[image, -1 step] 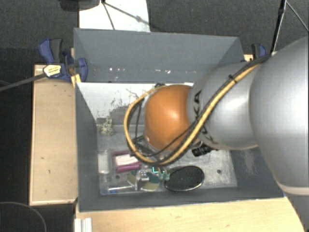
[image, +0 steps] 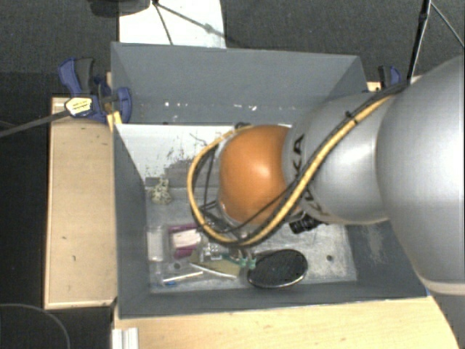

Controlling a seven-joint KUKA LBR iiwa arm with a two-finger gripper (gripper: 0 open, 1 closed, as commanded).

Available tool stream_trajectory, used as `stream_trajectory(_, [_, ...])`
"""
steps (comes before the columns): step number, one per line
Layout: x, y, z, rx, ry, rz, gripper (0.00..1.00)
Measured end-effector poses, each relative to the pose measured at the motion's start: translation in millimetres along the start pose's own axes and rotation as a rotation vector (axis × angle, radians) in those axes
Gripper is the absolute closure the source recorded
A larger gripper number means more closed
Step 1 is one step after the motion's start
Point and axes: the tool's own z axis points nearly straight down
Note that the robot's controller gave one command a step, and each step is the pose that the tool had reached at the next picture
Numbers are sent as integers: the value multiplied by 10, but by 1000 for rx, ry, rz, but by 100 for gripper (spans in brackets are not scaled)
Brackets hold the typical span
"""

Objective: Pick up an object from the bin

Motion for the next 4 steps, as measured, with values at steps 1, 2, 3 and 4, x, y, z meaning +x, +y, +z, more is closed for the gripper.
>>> stream_trajectory(1, [-242, -357, -405, 1, -5, -13, 100])
stream_trajectory(2, [-221, -570, 87, 0, 1, -448, 100])
stream_trajectory(3, [-394, -644, 321, -2, -17, -667, 100])
stream_trajectory(4, [-587, -694, -527, 2, -11, -673, 100])
